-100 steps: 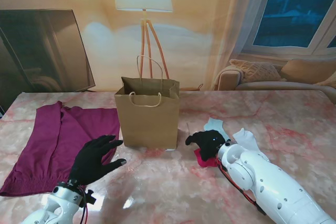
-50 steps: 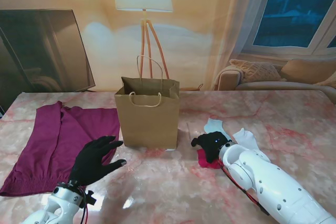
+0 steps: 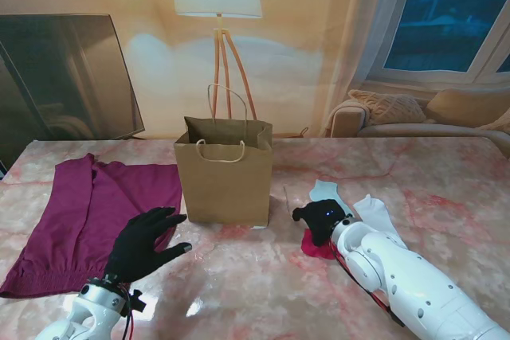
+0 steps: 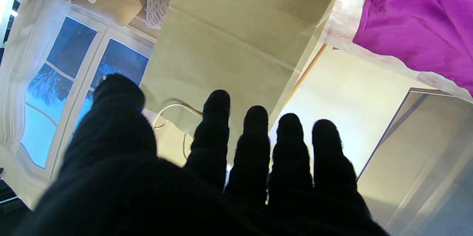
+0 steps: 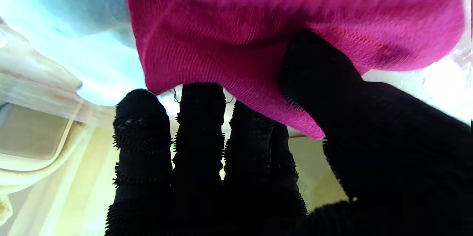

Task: Fold the socks and the shorts into the kraft paper bag

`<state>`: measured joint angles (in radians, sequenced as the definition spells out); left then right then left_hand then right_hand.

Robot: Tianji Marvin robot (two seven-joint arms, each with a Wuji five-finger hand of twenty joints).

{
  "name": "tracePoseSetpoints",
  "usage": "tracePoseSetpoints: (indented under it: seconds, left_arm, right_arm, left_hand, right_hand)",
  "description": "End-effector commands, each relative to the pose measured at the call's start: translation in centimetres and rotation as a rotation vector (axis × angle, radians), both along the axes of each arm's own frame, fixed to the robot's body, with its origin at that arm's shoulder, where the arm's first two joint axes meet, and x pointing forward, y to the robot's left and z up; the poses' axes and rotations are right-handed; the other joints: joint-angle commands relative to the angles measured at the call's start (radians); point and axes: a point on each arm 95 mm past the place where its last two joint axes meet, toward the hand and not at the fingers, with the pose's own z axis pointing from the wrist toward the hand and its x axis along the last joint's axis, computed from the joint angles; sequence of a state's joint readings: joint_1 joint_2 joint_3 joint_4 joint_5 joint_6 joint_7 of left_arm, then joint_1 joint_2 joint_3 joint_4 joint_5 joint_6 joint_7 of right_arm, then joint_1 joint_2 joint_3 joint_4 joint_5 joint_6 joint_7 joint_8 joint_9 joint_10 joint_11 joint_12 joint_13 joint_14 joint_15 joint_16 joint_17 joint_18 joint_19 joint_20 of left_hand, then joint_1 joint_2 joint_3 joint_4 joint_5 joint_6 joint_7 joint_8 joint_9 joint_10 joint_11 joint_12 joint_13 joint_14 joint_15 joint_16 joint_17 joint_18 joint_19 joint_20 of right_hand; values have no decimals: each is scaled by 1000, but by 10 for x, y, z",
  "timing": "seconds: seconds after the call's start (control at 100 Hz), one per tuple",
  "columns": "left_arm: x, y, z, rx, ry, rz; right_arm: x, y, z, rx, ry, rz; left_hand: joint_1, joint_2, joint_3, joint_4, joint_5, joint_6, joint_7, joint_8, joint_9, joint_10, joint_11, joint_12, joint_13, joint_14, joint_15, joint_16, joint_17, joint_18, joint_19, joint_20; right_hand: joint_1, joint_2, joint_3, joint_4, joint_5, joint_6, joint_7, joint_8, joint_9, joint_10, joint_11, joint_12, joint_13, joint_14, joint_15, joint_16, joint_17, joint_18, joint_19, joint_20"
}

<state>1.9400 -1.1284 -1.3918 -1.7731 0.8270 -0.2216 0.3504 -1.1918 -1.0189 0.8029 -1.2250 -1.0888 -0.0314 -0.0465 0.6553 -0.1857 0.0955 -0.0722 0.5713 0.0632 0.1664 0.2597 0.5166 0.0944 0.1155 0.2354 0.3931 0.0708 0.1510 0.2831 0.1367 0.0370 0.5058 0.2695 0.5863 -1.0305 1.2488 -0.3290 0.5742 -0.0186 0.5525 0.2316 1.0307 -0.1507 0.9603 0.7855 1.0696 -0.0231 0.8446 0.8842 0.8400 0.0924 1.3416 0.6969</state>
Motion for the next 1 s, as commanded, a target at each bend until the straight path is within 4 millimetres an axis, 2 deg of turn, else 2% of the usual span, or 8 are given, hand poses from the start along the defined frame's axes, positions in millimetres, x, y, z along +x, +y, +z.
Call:
tracePoseSetpoints:
  seconds: [0.0, 0.07, 0.14, 0.3, 0.41, 0.52, 0.71, 0.99]
  left_arm:
    - [-2, 0, -1, -8, 3, 4]
    - [-2, 0, -2, -9, 3, 5]
    - [-2, 0, -2, -8, 5, 4]
    - [-2, 0, -2, -11, 6, 2]
    - [-2, 0, -3, -16, 3, 4]
    - [-2, 1, -2, -14, 4, 4]
    - [-2, 3, -3, -17, 4, 7]
    - [-3, 7, -1, -15, -3, 10]
  right_arm:
    - [-8, -2, -16, -21, 42, -9]
    - [-8, -1, -15, -9, 12, 6]
    - [-10, 0, -10, -7, 14, 18]
    - [-16, 3, 5, -3, 1, 48]
    - [-20, 5, 19, 4, -29, 55]
    - [-20, 9, 33, 70, -60, 54]
    - [-18, 15, 63, 185, -145, 31]
    - [-16, 14, 134, 324, -244, -51]
  left_hand:
    - [22, 30, -31, 54, 14, -16, 6, 11, -22, -32, -18, -10, -24, -34, -14, -10, -8, -19, -14, -4]
    - [23, 30, -30, 54, 13, -15, 6, 11, -24, -30, -18, -10, -25, -33, -15, -10, -8, -18, -14, -4]
    - [22, 32, -31, 54, 16, -16, 7, 12, -23, -30, -18, -10, -24, -33, -14, -10, -6, -19, -13, -3]
    - [20, 39, -32, 54, 15, -17, 8, 12, -24, -31, -18, -11, -25, -34, -14, -10, -5, -20, -11, -2]
    - [20, 41, -34, 54, 17, -17, 9, 12, -22, -31, -17, -11, -24, -34, -14, -10, -5, -18, -10, -2]
    - [20, 44, -35, 54, 17, -17, 8, 12, -22, -33, -17, -11, -24, -34, -14, -10, -6, -20, -10, -2]
    - [22, 43, -38, 55, 16, -17, 8, 11, -21, -33, -17, -11, -23, -34, -13, -10, -6, -18, -9, -1]
    - [22, 43, -40, 55, 17, -18, 9, 12, -20, -31, -17, -11, -23, -36, -14, -10, -10, -18, -12, -2]
  right_hand:
    - [21, -57, -7, -38, 275, -180, 249, 58, 84, -30, 32, 46, 79, 17, 47, 46, 64, 32, 76, -37]
    - [8, -65, -6, -47, 413, -416, 530, -14, 144, -46, 48, 79, 129, 7, 58, 50, 110, 38, 96, -59]
    - [5, -22, -6, -39, 436, -469, 541, 64, 105, -54, 60, 147, 82, 0, 46, 67, 73, 33, 66, -60]
    - [-27, 90, -27, -18, 383, -494, 473, 225, -42, -48, -51, 148, -52, 32, -40, 31, 8, 50, 25, -48]
    - [-48, 143, -28, -10, 356, -473, 424, 298, -100, 40, -334, -224, 18, 58, -233, -176, 56, 41, 66, -67]
    - [-25, 115, -1, -11, 358, -421, 446, 298, 162, 108, -356, -455, 219, 88, -241, -327, 248, 27, 167, -213]
    - [32, 54, 24, -8, 396, -419, 470, 256, 259, 117, -296, -427, 247, 84, 0, -294, 278, -24, 249, -228]
    - [36, 49, 0, -7, 414, -412, 464, 225, 271, 103, -315, -383, 244, 83, 18, -303, 273, -38, 226, -250]
